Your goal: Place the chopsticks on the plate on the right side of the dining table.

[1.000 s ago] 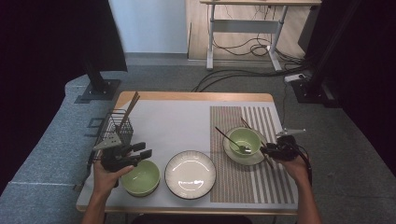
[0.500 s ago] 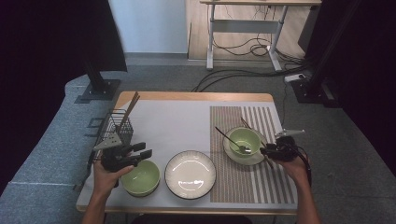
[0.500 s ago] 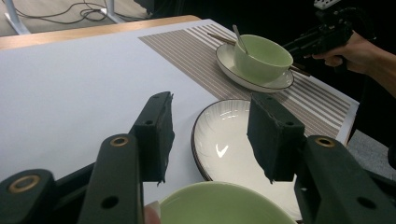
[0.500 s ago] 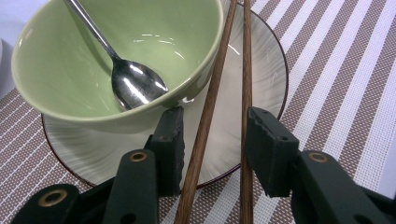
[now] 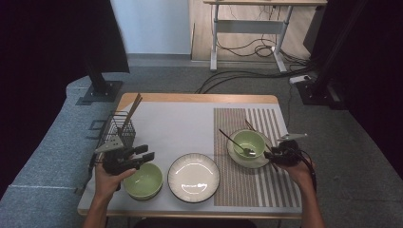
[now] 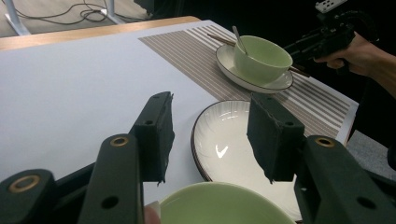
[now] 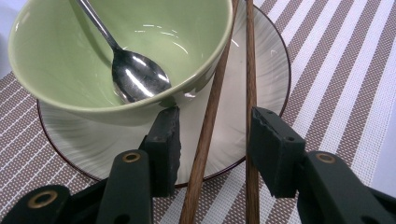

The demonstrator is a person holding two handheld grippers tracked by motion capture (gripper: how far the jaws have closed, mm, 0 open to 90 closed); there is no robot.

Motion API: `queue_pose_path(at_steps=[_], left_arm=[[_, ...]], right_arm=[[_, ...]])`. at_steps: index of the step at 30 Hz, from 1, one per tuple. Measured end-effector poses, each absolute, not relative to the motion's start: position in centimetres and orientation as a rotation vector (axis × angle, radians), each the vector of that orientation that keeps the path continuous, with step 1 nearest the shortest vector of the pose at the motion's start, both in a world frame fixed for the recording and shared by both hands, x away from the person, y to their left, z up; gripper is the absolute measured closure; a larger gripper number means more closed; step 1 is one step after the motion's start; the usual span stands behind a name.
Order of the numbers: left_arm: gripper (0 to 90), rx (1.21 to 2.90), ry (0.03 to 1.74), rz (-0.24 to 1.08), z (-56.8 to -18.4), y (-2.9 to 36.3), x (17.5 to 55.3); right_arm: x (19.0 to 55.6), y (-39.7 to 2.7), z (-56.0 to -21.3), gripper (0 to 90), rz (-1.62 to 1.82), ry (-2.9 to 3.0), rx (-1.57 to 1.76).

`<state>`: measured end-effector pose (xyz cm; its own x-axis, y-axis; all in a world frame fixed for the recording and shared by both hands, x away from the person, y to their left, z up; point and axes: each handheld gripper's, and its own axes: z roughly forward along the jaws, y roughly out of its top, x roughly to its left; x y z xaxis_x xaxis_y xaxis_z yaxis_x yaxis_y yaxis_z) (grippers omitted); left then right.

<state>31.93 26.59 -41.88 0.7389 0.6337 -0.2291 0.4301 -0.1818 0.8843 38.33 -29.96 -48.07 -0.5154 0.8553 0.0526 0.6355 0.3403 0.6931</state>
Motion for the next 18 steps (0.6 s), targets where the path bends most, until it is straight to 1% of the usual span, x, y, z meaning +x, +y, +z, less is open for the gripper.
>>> queue_pose_path(at_steps=[3,8,11,15,18], left_arm=[[50.6,1.817,0.83,0.227,-41.86,26.61,31.93],[50.6,1.818,0.83,0.228,-41.88,26.6,31.94],[50.6,1.819,0.831,0.228,-41.88,26.59,31.94],[50.6,1.82,0.83,0.228,-41.9,26.57,31.95],[50.6,1.821,0.83,0.229,-41.9,26.57,31.95]], right_arm=[[38.24,-29.82,-48.06,56.0,0.94,2.289,1.309],[38.01,-29.51,-48.17,62.7,0.891,2.299,1.25],[37.93,-29.29,-48.4,64.5,0.864,2.313,1.228],[37.9,-29.17,-48.65,70.7,0.844,2.307,1.221],[37.93,-29.18,-48.66,72.6,0.841,2.3,1.22]])
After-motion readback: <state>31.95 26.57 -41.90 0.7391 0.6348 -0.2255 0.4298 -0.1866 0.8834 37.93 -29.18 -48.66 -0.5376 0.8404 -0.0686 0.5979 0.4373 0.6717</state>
